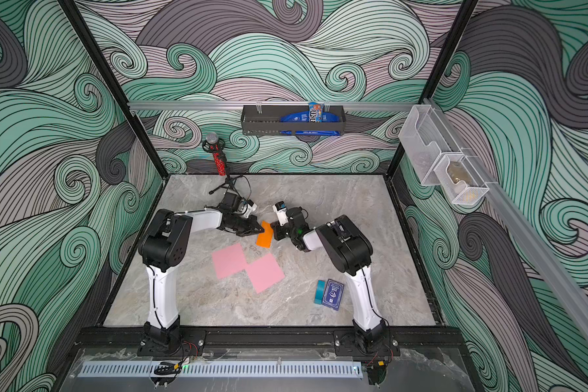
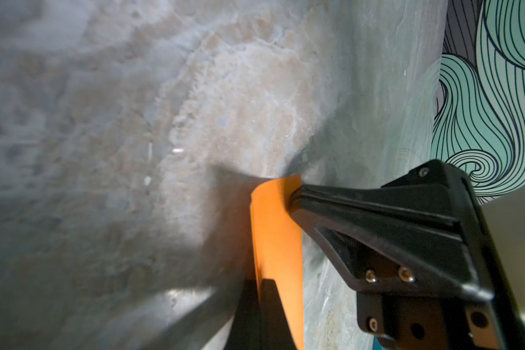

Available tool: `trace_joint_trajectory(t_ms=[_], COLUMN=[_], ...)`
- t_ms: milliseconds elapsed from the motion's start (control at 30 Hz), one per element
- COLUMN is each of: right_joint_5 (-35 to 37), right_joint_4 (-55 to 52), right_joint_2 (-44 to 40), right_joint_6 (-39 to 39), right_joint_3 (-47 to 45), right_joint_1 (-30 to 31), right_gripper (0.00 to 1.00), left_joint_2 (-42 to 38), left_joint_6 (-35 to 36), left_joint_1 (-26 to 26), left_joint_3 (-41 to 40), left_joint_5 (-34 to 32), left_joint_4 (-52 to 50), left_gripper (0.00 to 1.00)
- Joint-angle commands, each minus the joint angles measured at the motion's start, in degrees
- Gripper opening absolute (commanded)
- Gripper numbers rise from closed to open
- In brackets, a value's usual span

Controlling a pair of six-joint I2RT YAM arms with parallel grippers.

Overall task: Fold the square paper along the opposite sides
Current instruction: Smooth out the paper at the center of the board.

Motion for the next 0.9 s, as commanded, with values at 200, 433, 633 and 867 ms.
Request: trace_joint_trajectory(t_ms=[200, 433, 633, 867], right_joint_5=[0.50, 0.63, 1.79, 3.76], right_joint_4=[-3.05, -3.01, -4.48, -10.54], right_joint_2=[1.46, 1.15, 1.07, -4.46], right_joint_6=[0.07, -0.91, -0.54, -0.79], right_joint_3=[-0.17, -0.46, 0.34, 1.05], right_joint_1=[-1.22, -1.57, -1.99, -2.02], right_gripper=[0.08, 0.08, 0.08, 0.13], left_joint_2=[1.75, 1.71, 1.12, -0.79], left_joint_6=[0.71, 0.88, 0.80, -0.70], left_joint_1=[0.93, 1.01, 1.28, 1.36], left_joint_3=[-0.54, -0.33, -0.36, -0.35], left_joint_5=[-4.98, -5.22, -5.32, -2.23], left_joint_4=[-3.53, -3.80, -3.89, -2.90], left_gripper=[0.00, 0.00, 0.00, 0.00])
